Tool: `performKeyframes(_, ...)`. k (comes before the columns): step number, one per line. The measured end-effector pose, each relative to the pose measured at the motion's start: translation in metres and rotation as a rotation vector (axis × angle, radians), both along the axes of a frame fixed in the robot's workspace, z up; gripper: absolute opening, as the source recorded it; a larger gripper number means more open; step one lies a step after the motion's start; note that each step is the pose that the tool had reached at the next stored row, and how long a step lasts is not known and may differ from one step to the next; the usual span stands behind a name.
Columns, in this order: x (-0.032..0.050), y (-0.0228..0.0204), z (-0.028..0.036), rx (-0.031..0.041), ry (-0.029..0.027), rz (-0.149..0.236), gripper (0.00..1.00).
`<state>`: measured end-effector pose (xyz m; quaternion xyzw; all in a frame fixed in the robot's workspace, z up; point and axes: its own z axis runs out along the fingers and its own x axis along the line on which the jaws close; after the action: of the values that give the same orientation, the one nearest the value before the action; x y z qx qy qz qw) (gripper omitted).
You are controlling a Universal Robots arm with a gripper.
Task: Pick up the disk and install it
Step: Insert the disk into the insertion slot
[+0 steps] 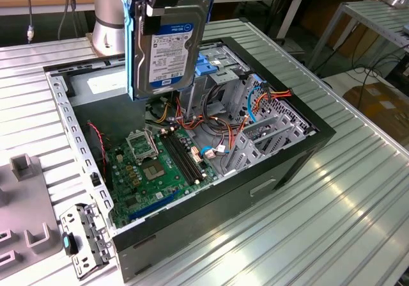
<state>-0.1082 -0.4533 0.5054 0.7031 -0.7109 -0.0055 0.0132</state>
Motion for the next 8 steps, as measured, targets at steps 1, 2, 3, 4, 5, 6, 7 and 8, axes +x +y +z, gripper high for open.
performKeyframes(1, 0.0033, -0.0003, -0.0001, 0.0, 0.0, 0.0, 0.37)
performKeyframes(2, 0.0055, -0.0004, -0.0002, 0.0, 0.0, 0.0, 0.37)
performKeyframes(3, 0.0092, -0.0006, -0.0003, 0.0, 0.0, 0.0, 0.37)
performKeyframes(4, 0.0133, -0.0008, -0.0004, -0.0002, 0.0001, 0.0, 0.37)
performKeyframes(5, 0.0161, -0.001, -0.0005, -0.0001, 0.0, 0.0, 0.37)
performKeyframes(6, 0.0172, -0.0012, -0.0005, -0.0005, 0.0001, 0.0, 0.37)
performKeyframes(7, 0.0175, -0.0013, -0.0006, -0.001, 0.0001, 0.0, 0.37)
performKeyframes(8, 0.0177, -0.0019, -0.0006, -0.0019, 0.0001, 0.0, 0.37)
